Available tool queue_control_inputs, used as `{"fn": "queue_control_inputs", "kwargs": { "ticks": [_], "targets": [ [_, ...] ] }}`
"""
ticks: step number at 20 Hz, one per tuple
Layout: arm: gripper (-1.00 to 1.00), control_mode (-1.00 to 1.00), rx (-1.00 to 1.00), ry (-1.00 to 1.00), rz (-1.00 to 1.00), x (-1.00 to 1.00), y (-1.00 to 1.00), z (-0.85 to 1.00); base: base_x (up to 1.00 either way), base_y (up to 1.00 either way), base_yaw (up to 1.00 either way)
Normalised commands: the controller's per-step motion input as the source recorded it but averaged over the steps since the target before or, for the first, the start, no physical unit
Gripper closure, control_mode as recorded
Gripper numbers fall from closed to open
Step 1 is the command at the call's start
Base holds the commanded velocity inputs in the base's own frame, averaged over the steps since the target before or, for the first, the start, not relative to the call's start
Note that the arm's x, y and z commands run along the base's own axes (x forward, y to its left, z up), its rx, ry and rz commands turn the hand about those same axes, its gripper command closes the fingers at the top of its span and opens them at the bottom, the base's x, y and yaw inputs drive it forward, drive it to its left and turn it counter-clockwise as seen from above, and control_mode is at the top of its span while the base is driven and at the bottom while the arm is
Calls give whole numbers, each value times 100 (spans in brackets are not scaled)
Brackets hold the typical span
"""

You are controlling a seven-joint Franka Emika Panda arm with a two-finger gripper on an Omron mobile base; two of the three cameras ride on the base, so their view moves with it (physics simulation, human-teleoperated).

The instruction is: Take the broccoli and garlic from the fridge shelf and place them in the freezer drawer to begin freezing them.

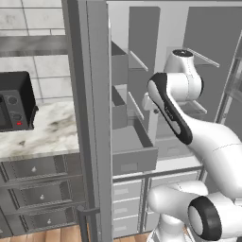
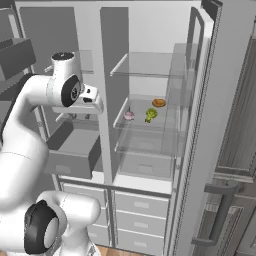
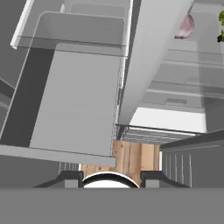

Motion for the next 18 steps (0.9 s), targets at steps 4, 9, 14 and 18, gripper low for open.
{"fn": "queue_control_inputs", "kwargs": {
  "ticks": [4,9,14,18],
  "targets": [
    [-100,-100,0,-24,0,-16,-13,-3,0,0,0],
    [-100,-100,0,-19,0,-32,-56,18,0,0,0],
    [-100,-100,0,-4,0,-7,-99,10,0,0,0],
    [-100,-100,0,-3,0,-3,-84,0,0,0,0]
  ]
}}
